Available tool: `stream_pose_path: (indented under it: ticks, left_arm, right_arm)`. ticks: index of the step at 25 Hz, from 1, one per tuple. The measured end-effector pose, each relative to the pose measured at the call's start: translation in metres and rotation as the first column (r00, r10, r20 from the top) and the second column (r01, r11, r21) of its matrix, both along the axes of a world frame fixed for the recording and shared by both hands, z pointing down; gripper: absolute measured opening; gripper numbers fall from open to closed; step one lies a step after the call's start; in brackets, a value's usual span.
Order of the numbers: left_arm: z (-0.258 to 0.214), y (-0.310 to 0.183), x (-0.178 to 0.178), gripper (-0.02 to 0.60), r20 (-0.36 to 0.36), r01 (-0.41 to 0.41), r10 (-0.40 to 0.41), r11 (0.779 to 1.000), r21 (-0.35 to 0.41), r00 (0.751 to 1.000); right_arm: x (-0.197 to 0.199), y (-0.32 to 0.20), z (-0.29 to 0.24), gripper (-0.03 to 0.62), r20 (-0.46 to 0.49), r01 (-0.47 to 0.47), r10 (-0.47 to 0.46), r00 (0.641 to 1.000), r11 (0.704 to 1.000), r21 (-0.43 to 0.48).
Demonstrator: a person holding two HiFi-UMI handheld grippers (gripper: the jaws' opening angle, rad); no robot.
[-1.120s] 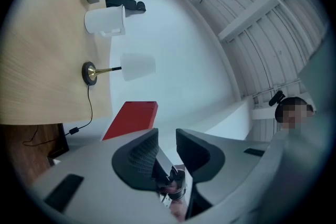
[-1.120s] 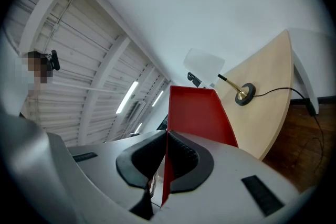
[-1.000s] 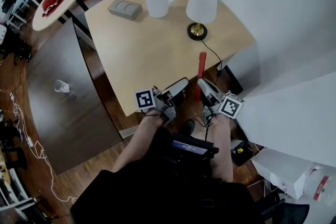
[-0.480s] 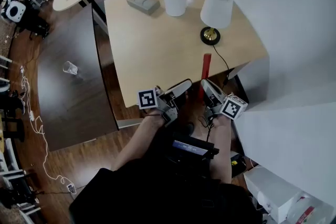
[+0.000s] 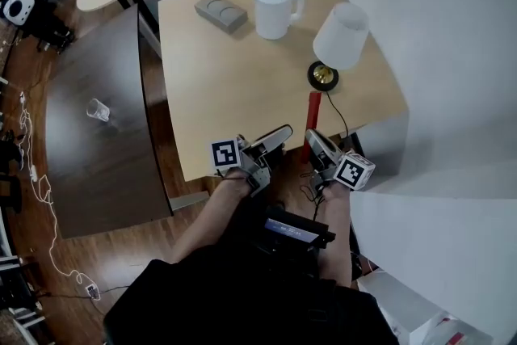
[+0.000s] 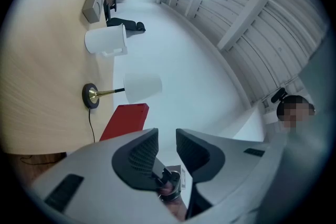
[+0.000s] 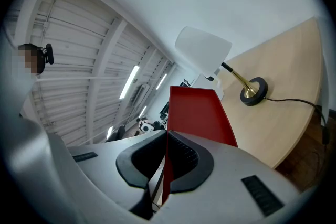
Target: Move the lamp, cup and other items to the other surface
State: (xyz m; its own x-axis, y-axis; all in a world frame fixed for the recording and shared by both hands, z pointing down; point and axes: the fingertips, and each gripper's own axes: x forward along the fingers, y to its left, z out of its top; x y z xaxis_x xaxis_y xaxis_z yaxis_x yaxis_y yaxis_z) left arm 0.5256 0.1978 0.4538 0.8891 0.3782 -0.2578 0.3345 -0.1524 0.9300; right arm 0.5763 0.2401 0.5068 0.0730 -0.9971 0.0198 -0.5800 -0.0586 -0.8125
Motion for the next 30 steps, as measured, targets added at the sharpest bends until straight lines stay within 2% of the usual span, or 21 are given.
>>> stream_pose_path:
  ticks: [5, 10, 22, 30]
  left_arm:
    - [0.013, -0.050, 0.026, 0.123, 0.008, 0.015, -0.015, 1.000, -0.025, 1.000]
    - [0.016, -0.093, 0.040, 0.123, -0.002, 0.030, -0.030, 0.998, -0.055, 1.000]
    - [0.035, -0.171, 0.029, 0.115, 0.000, 0.078, -0.078, 0.991, -0.108, 0.997]
    - [0.046, -0.196, 0.035, 0.115, 0.011, 0.113, -0.113, 0.988, -0.108, 0.994]
  right_arm:
    - [0.030, -0.047, 0.011, 0.035, -0.030, 0.005, -0.007, 1.000, 0.998, -0.056]
    - [0.043, -0.090, 0.019, 0.035, -0.045, 0.021, -0.026, 0.999, 0.995, -0.098]
    - [0.044, -0.159, 0.059, 0.035, -0.053, 0.052, -0.066, 0.996, 0.972, -0.229]
    - [0.058, -0.188, 0.071, 0.035, -0.058, 0.085, -0.103, 0.993, 0.963, -0.257]
